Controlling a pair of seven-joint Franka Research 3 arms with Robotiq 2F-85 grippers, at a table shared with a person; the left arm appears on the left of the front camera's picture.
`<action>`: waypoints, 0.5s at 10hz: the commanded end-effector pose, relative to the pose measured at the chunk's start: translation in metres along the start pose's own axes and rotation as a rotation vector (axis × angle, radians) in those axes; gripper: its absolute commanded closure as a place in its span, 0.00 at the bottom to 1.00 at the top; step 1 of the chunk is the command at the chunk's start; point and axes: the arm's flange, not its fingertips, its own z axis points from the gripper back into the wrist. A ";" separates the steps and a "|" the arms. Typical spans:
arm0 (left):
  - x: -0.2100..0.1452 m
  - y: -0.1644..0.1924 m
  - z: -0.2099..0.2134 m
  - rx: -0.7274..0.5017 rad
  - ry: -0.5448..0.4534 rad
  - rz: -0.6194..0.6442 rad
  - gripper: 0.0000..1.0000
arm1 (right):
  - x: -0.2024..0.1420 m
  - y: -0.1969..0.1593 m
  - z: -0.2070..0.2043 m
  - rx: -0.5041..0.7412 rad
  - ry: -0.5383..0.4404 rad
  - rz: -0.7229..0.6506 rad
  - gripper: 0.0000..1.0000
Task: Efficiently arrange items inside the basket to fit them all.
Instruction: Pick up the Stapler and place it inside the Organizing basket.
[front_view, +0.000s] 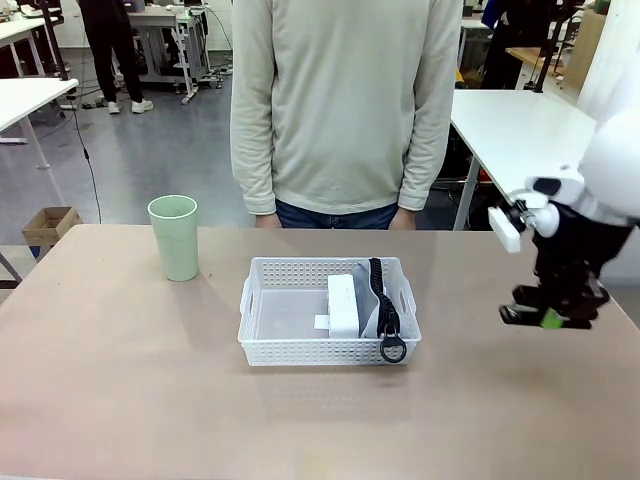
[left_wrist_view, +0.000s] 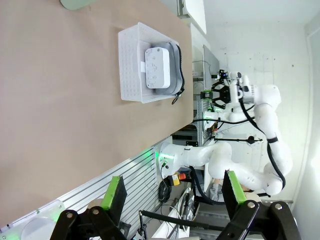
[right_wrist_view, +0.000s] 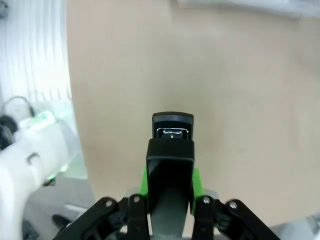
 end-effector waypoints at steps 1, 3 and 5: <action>-0.002 -0.001 0.000 -0.019 -0.003 -0.005 0.00 | 0.094 -0.005 0.047 0.082 -0.065 -0.202 0.63; -0.002 -0.001 0.000 -0.019 -0.003 -0.005 0.00 | 0.196 -0.008 0.065 0.054 -0.024 -0.190 0.63; -0.002 -0.001 0.000 -0.019 -0.003 -0.005 0.00 | 0.291 -0.019 0.056 0.059 0.042 -0.068 0.63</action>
